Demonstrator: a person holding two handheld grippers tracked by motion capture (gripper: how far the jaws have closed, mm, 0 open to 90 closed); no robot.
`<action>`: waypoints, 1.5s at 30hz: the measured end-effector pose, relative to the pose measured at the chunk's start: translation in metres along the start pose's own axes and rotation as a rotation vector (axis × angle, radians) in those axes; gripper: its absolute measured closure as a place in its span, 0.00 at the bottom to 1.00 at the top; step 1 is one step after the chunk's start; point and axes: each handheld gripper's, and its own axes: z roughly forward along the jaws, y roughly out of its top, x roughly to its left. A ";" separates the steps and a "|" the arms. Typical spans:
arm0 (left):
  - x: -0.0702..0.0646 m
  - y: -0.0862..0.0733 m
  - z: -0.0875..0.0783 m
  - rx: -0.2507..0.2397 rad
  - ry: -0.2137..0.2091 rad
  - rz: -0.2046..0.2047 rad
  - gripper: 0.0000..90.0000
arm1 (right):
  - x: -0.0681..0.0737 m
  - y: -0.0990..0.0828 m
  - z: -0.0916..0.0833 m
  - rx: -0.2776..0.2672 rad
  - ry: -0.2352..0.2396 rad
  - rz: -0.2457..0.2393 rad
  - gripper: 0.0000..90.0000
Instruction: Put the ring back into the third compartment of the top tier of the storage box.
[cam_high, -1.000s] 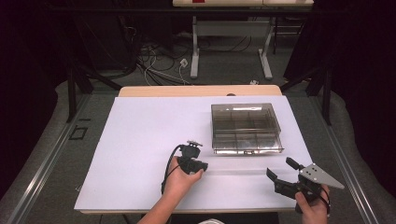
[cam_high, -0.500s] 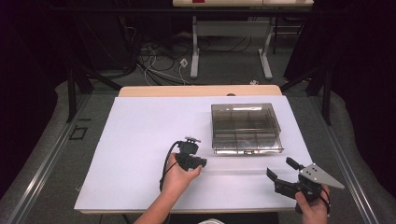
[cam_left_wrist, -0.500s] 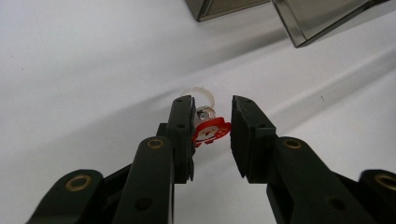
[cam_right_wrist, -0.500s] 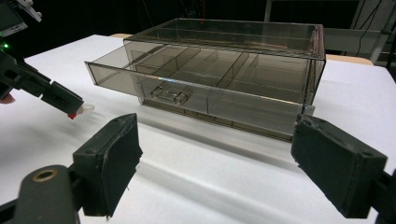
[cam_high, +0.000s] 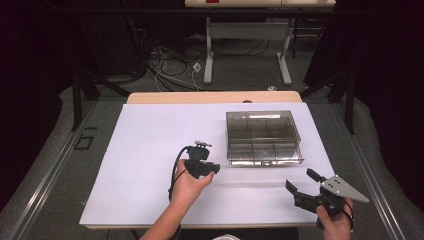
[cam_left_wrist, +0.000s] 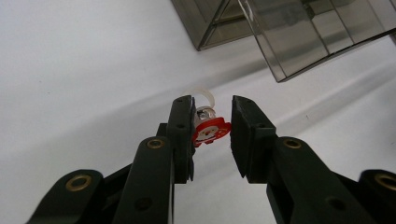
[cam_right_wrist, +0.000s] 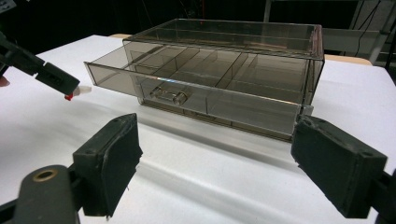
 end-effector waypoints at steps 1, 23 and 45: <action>0.000 0.001 -0.001 -0.004 -0.001 0.000 0.78 | 0.000 0.000 0.000 0.000 0.000 0.002 0.17; -0.005 0.013 -0.019 -0.075 -0.018 0.003 0.78 | 0.000 0.000 0.000 0.000 0.000 0.002 0.17; -0.010 0.027 -0.036 -0.116 -0.028 0.023 0.78 | 0.000 0.000 0.000 0.004 0.002 -0.007 0.17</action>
